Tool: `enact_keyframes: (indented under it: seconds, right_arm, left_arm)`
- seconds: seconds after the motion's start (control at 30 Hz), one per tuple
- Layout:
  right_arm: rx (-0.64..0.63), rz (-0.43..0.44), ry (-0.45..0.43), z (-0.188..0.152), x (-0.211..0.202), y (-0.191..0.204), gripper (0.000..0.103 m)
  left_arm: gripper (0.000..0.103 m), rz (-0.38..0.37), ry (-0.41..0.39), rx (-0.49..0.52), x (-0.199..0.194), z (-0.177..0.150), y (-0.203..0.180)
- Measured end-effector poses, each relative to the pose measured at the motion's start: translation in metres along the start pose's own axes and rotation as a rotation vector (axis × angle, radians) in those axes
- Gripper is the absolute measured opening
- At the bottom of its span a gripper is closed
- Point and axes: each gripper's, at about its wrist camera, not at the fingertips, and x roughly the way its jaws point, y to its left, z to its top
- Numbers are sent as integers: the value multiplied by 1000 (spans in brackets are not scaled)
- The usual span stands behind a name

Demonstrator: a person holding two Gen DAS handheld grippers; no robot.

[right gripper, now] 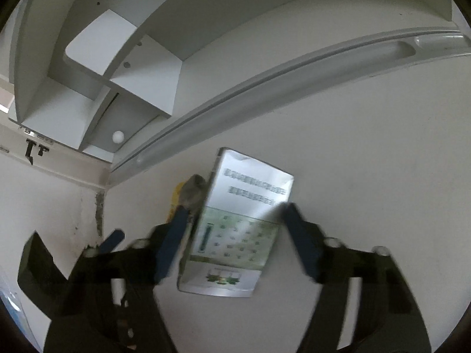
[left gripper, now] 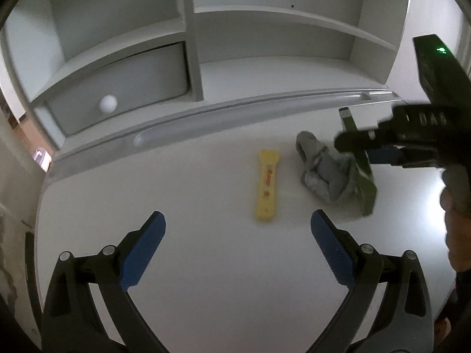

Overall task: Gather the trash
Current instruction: 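Grasp the green box with the right gripper while the left grasps the yellow toy, then carry the green box and yellow toy over the bin and open both grippers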

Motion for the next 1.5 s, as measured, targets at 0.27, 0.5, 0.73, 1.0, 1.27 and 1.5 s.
enact_keyframes:
  seconds: [0.27, 0.5, 0.73, 1.0, 1.27, 1.5]
  right_arm:
    - [-10, -22, -21, -13, -28, -24, 59]
    - [-35, -8, -36, -24, -48, -31, 36]
    - [-119, -92, -94, -38, -77, -32, 15]
    - [-100, -136, -188, -59, -132, -63, 14]
    - [50, -182, -339, -107, -226, -147, 14]
    - [261, -292, -471, -185, -311, -254, 14]
  left_arm:
    - [89, -35, 5, 28, 23, 15, -5]
    - [29, -34, 46, 33, 36, 16, -9]
    - [12, -13, 41, 18, 22, 14, -14]
    - [12, -41, -47, 52, -25, 19, -61]
    - [12, -250, -81, 214, -48, 22, -195]
    - [12, -491, -50, 409, -56, 1, -352]
